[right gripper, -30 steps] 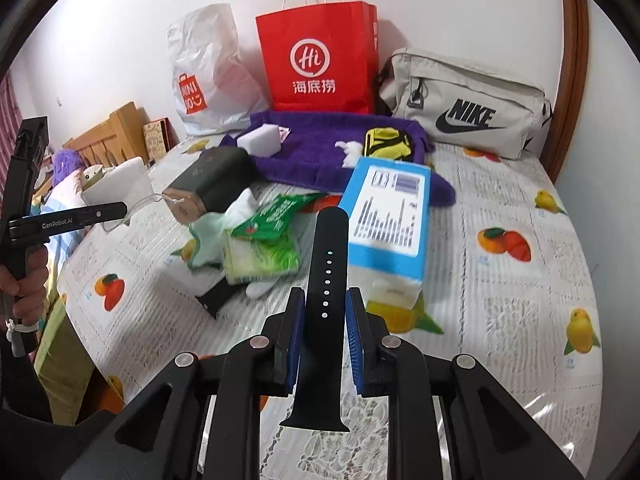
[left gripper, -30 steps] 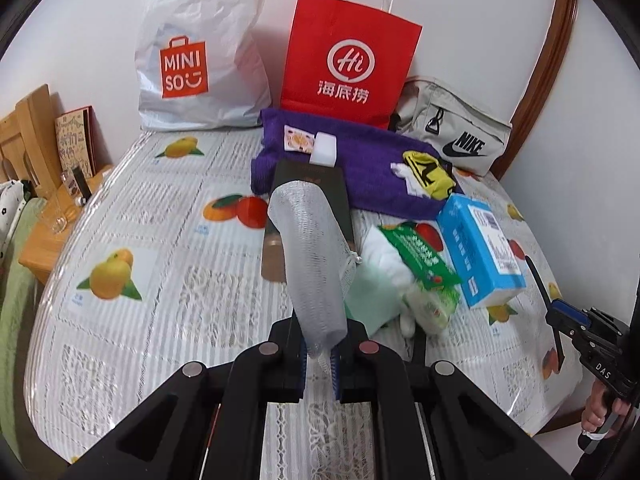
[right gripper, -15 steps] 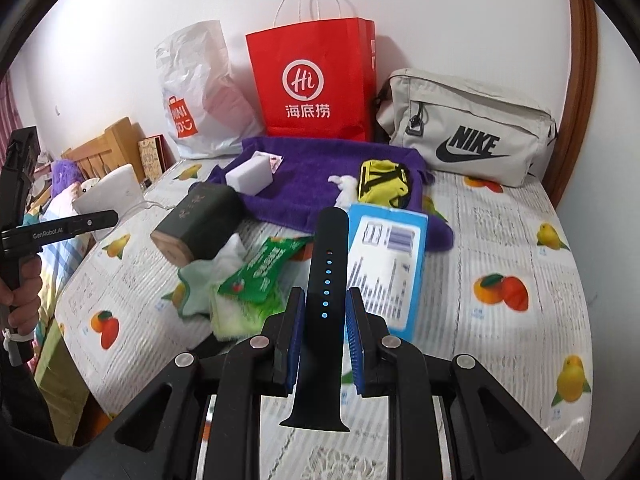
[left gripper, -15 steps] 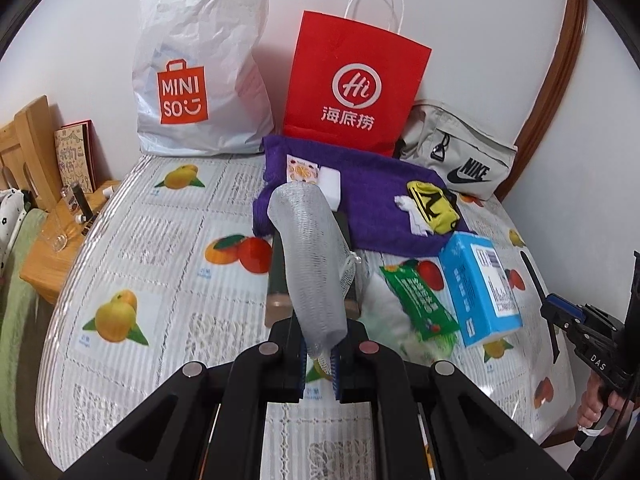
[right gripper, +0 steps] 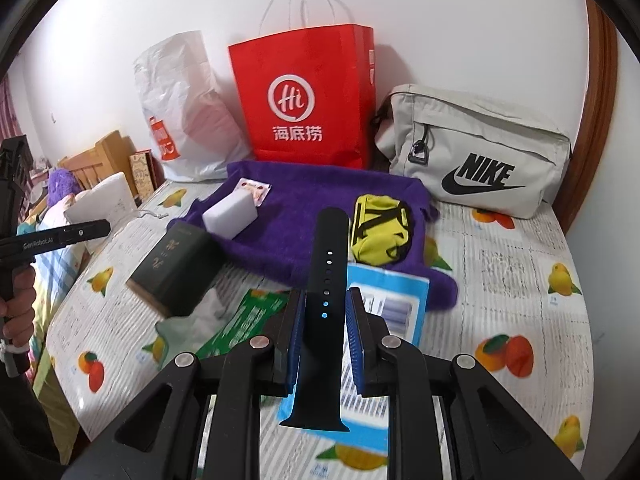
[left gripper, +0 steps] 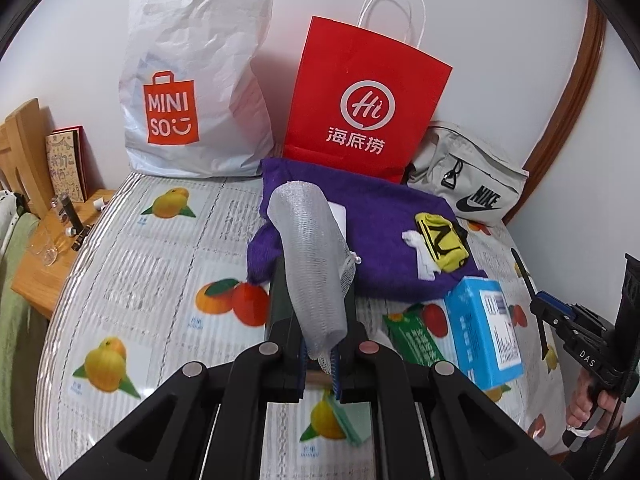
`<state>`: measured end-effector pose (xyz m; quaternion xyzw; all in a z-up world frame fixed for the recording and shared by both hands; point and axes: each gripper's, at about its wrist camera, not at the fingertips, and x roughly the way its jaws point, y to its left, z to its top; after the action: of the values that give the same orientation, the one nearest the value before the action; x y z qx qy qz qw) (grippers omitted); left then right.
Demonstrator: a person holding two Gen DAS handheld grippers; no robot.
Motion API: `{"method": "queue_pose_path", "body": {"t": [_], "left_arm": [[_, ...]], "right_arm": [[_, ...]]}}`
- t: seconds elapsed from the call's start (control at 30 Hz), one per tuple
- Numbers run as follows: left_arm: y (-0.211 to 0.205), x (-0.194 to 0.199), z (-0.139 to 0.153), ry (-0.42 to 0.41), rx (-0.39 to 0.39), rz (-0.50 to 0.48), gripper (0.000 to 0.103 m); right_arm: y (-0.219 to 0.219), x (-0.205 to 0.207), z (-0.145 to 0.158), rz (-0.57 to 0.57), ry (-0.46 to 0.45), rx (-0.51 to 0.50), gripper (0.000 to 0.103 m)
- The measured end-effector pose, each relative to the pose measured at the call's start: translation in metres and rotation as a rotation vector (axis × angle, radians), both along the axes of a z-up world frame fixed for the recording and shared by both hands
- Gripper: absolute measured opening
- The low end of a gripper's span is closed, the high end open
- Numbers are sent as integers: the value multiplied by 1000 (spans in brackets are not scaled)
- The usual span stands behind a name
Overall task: Organize soft objects
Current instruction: 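Carry mesh bag and watch strap over the purple towel with both grippers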
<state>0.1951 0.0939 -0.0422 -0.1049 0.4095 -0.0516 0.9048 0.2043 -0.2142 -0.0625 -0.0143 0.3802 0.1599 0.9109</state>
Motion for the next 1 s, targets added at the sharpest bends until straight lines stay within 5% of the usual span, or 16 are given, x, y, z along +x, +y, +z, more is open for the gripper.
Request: {"method": "queue_pose_path", "body": {"t": [1.0], "left_arm": [[-23,155,-29,75,0,-66,9]], "right_arm": [[18,159,-36,3,52,-55,21]]}}
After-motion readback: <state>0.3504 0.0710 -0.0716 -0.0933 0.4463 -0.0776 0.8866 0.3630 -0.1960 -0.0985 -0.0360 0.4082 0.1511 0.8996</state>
